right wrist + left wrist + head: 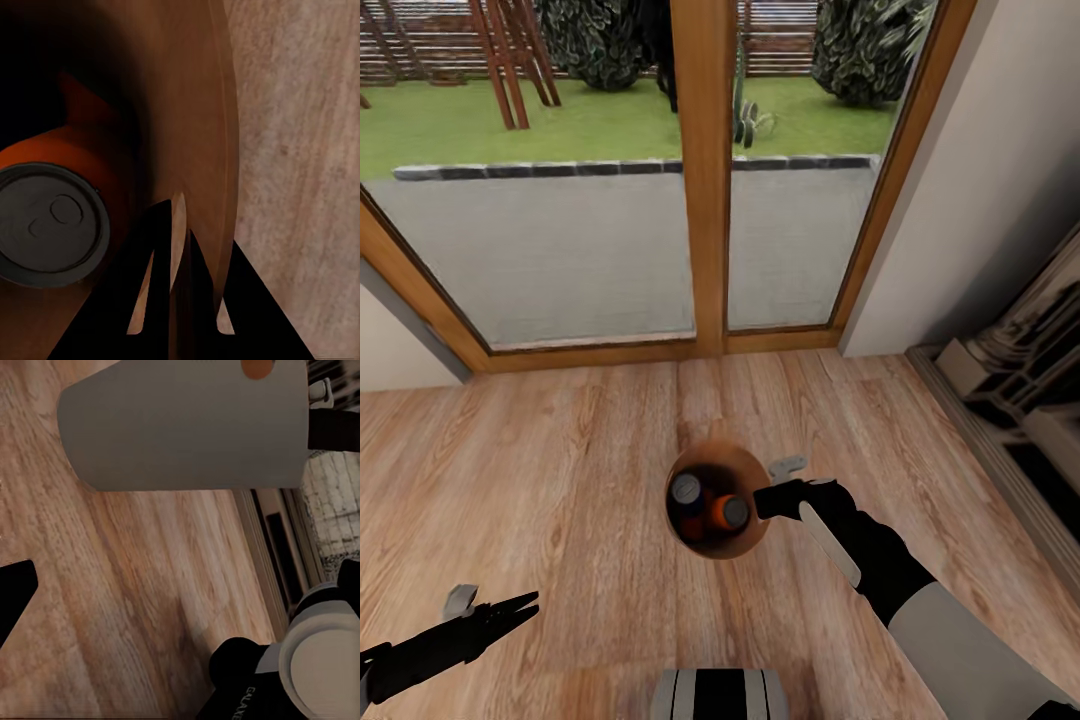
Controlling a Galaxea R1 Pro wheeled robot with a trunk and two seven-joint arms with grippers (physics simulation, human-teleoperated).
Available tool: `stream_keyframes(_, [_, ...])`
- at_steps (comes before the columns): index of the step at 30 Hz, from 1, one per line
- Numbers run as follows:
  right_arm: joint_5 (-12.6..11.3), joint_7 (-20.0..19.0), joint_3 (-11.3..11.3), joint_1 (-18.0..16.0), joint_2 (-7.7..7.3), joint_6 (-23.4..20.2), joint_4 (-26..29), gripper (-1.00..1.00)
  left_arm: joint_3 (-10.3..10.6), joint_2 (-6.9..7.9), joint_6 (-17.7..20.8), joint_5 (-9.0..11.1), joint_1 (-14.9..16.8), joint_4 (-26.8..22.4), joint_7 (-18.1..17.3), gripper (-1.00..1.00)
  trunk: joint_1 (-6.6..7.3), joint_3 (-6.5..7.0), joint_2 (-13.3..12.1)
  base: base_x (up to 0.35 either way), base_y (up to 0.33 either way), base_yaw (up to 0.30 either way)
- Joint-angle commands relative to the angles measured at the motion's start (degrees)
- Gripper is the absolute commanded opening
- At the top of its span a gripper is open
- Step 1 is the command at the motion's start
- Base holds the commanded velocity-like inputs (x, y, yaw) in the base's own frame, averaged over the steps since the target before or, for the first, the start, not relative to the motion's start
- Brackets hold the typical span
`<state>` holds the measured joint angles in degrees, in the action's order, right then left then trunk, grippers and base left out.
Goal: Put the three can of soda from the living room inside the tash can in the kitchen.
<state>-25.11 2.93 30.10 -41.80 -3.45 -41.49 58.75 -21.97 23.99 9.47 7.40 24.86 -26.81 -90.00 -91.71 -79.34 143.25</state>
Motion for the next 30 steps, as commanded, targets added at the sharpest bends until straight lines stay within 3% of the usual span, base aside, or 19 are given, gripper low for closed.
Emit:
stream_keyframes(1, [-1.09, -0.30, -0.04, -0.03, 0.02, 0.09, 0.05, -1.00, 0.00, 0.00, 0.01, 0.01, 0.00, 0.00, 0.00, 1.00, -0.02, -0.22, 0.02, 0.000, 0.000, 0.000])
stream_keyframes(7, [-1.09, -0.30, -0.04, -0.02, 0.02, 0.09, 0.04, -1.00, 0.00, 0.00, 0.02, 0.02, 0.01, 0.00, 0.00, 1.00, -0.04, -0.45, 0.03, 0.000, 0.000, 0.000])
stream_keyframes(14, [-1.09, -0.30, -0.04, 0.02, 0.02, 0.09, 0.05, -1.00, 0.00, 0.00, -0.03, 0.05, 0.01, 0.00, 0.00, 1.00, -0.22, -2.00, 0.13, 0.000, 0.000, 0.000])
stream_keyframes(30, [-1.09, -0.30, -0.03, -0.02, 0.03, 0.09, 0.04, -1.00, 0.00, 0.00, 0.02, 0.03, 0.01, 0.01, 0.00, 1.00, -0.22, -2.00, 0.13, 0.000, 0.000, 0.000])
